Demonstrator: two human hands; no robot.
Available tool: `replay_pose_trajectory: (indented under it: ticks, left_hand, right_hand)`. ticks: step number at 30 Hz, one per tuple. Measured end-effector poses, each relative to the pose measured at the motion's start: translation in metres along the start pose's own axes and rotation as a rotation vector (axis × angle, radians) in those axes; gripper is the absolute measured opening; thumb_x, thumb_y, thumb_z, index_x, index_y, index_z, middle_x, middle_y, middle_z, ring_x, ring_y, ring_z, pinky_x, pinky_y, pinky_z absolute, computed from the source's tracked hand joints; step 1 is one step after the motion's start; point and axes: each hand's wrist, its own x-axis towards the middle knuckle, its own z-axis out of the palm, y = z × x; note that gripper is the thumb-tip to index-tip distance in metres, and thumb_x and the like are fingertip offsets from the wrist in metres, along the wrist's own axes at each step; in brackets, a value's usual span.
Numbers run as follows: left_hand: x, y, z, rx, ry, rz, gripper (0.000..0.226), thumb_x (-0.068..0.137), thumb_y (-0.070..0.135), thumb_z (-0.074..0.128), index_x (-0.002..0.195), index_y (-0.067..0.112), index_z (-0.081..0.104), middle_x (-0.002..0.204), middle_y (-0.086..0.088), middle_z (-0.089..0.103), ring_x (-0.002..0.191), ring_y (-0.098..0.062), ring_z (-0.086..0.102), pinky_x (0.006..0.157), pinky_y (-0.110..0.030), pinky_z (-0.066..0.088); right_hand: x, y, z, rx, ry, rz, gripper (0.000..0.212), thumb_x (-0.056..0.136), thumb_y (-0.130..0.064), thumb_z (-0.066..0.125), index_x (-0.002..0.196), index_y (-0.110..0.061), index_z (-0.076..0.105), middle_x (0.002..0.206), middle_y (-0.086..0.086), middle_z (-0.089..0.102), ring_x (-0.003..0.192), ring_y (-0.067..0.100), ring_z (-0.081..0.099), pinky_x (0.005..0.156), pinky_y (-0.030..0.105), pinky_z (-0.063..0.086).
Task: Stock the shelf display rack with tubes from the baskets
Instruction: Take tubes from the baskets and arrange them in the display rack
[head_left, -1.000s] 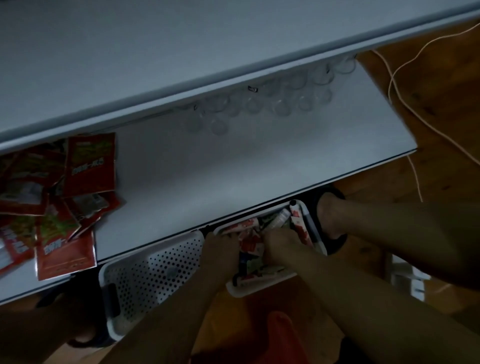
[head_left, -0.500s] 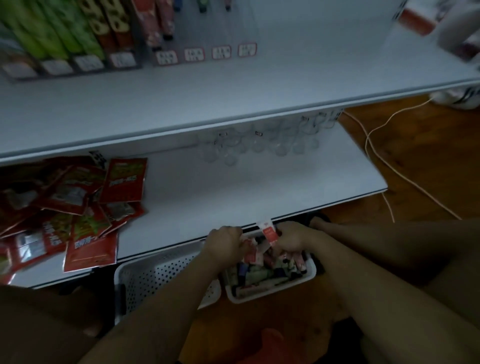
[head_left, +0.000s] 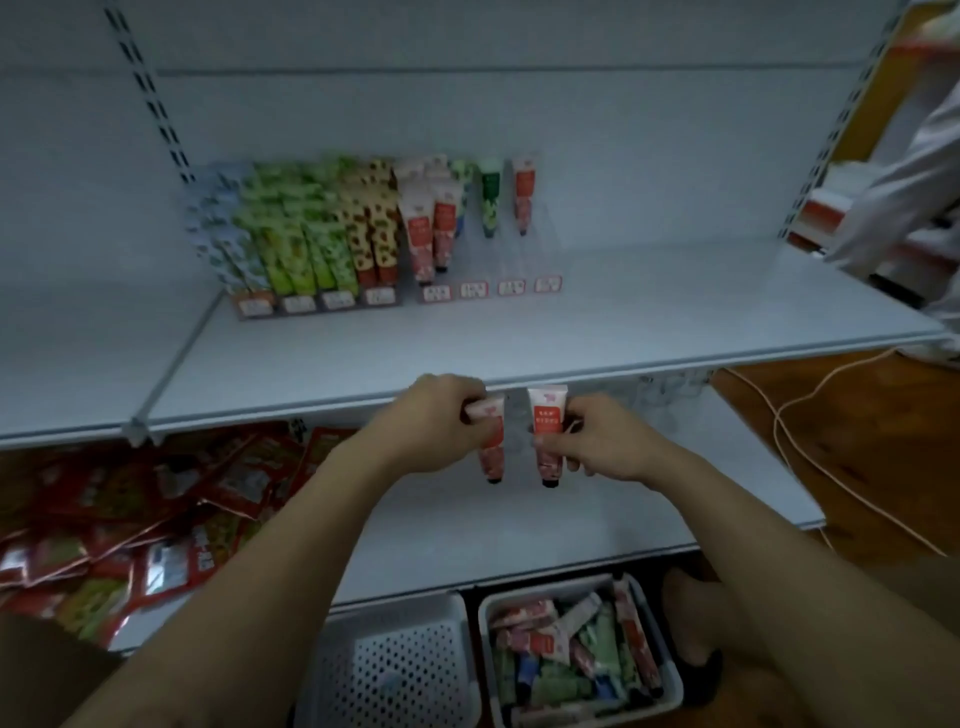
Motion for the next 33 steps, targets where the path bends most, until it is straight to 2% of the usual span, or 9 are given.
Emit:
replay_pose_trajectory:
  ticks: [4,8,10,13,16,18,22,26,33]
  left_hand:
    - [0.010,0.020,-0.053,0.041,0.173,0.063,0.032,0.091,0.037,0.059,0.070,0.015,0.052,0.064,0.000,0.049,0.059,-0.015,0.048,0.054,-0.032,0.035]
    - [0.027,0.026,-0.099,0.085,0.266,0.050,0.028,0.093,0.038,0.057,0.089,0.010,0.060,0.074,-0.003,0.056,0.070,-0.018,0.053,0.065,-0.033,0.044]
    - [0.036,0.025,-0.118,0.080,0.333,0.034,0.025,0.092,0.035,0.060,0.089,0.010,0.060,0.073,-0.003,0.056,0.068,-0.020,0.053,0.059,-0.029,0.039]
    - [0.053,0.024,-0.136,0.135,0.415,0.033,0.017,0.089,0.030,0.063,0.085,0.014,0.060,0.077,-0.002,0.061,0.069,-0.020,0.056,0.056,-0.027,0.039]
    - [0.072,0.027,-0.146,0.223,0.472,0.032,0.013,0.088,0.031,0.065,0.097,0.023,0.062,0.088,0.007,0.061,0.077,-0.014,0.054,0.066,-0.027,0.041]
    - [0.088,0.024,-0.150,0.304,0.515,0.026,0.019,0.087,0.037,0.065,0.102,0.025,0.063,0.089,0.009,0.054,0.089,-0.016,0.051,0.083,-0.030,0.036]
    - [0.117,0.015,-0.153,0.448,0.543,0.019,0.022,0.085,0.047,0.063,0.101,0.032,0.063,0.093,0.011,0.054,0.107,-0.014,0.041,0.085,-0.030,0.017]
    - [0.135,0.005,-0.148,0.535,0.499,0.010,0.027,0.087,0.044,0.062,0.112,0.034,0.063,0.097,0.007,0.044,0.111,-0.009,0.028,0.095,-0.031,0.016]
    - [0.157,-0.012,-0.137,0.698,0.464,0.045,0.029,0.085,0.044,0.063,0.110,0.030,0.065,0.105,-0.002,0.059,0.114,-0.018,0.045,0.091,-0.034,0.016]
  right_hand:
    - [0.018,-0.043,-0.028,0.001,0.178,-0.170,0.012,0.082,-0.023,0.073,0.092,-0.021,0.066,0.069,-0.009,0.066,0.055,0.002,0.060,0.049,0.018,0.046]
    - [0.046,-0.081,-0.054,-0.086,0.237,-0.269,0.023,0.084,-0.036,0.069,0.090,-0.014,0.069,0.069,-0.005,0.066,0.063,0.010,0.061,0.061,0.028,0.052]
    - [0.062,-0.095,-0.066,-0.142,0.231,-0.313,0.019,0.083,-0.035,0.071,0.082,-0.016,0.068,0.070,-0.005,0.064,0.064,0.011,0.059,0.064,0.029,0.051]
    - [0.085,-0.111,-0.085,-0.172,0.251,-0.372,0.013,0.082,-0.028,0.072,0.077,-0.025,0.061,0.069,-0.011,0.059,0.063,0.004,0.055,0.056,0.017,0.042]
    - [0.109,-0.121,-0.103,-0.151,0.303,-0.415,0.013,0.081,-0.028,0.073,0.083,-0.025,0.061,0.070,-0.012,0.059,0.063,0.005,0.055,0.051,0.011,0.042]
    - [0.127,-0.124,-0.112,-0.141,0.346,-0.446,0.014,0.081,-0.030,0.072,0.081,-0.019,0.063,0.072,-0.004,0.063,0.066,0.011,0.059,0.060,0.023,0.052]
    - [0.161,-0.121,-0.120,-0.070,0.388,-0.480,0.022,0.083,-0.025,0.071,0.087,-0.005,0.066,0.077,0.009,0.068,0.073,0.023,0.065,0.070,0.044,0.055]
    - [0.188,-0.118,-0.117,-0.036,0.358,-0.482,0.025,0.082,-0.026,0.072,0.084,-0.002,0.066,0.077,0.012,0.068,0.075,0.025,0.067,0.070,0.045,0.055]
    - [0.200,-0.112,-0.132,-0.081,0.376,-0.461,0.022,0.083,-0.023,0.071,0.089,-0.002,0.067,0.079,0.009,0.069,0.073,0.023,0.066,0.067,0.034,0.054]
